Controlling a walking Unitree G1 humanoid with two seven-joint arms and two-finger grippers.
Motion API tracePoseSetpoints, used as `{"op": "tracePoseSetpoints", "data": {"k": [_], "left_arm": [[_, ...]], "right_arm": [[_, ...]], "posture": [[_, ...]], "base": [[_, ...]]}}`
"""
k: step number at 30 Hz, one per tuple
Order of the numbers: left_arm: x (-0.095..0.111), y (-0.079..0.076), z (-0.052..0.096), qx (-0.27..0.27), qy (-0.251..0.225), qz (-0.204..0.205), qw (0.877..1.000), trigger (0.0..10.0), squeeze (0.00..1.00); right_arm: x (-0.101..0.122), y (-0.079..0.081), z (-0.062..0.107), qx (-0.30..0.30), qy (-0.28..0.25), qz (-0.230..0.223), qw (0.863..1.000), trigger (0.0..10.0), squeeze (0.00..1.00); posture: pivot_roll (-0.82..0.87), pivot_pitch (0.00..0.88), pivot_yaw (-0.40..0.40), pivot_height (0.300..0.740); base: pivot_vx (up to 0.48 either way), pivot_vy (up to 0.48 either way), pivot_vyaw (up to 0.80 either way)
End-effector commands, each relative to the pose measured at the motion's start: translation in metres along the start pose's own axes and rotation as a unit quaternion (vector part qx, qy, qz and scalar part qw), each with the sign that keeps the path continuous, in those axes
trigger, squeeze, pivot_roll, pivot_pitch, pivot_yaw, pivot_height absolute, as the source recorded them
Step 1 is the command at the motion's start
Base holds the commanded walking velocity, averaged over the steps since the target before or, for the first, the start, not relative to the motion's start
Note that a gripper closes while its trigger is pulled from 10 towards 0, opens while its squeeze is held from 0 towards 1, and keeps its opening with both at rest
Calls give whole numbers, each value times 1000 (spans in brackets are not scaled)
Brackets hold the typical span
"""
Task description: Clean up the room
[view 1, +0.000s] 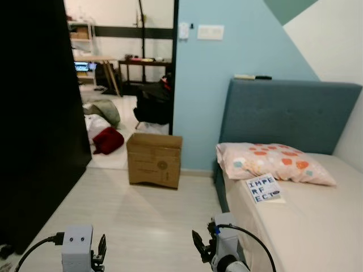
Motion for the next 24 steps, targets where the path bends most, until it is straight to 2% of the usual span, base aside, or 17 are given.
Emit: {"op": "tracePoseSetpoints", "data": {"k": [1, 24], "left_arm": [[-5, -4, 0, -6, 8, 0, 1000, 10000, 0], [-4, -3, -4, -8, 4, 0, 1000, 10000, 0]], "right_arm": [[-1, -3, 2, -7, -3, -4, 1000, 10000, 0], [-1, -4, 2, -10, -7, -5, 1000, 10000, 0]], "posture": [[-28, 58, -32, 740], [-29, 49, -26, 740]], "base": [[442, 0, 0], [440, 0, 0]]}}
Point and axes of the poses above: a point about 5 cm out from each wrist's last joint towards the gripper, its own z axis pointing back from the gripper into the wrist, its own x axis along the axis of the wrist's last joint, y = z × x, the point moved 5 cm from there along -z, pointing out of the wrist towards the gripper, and after that the axes turned 12 degrees about -z, right-handed, at the moved point
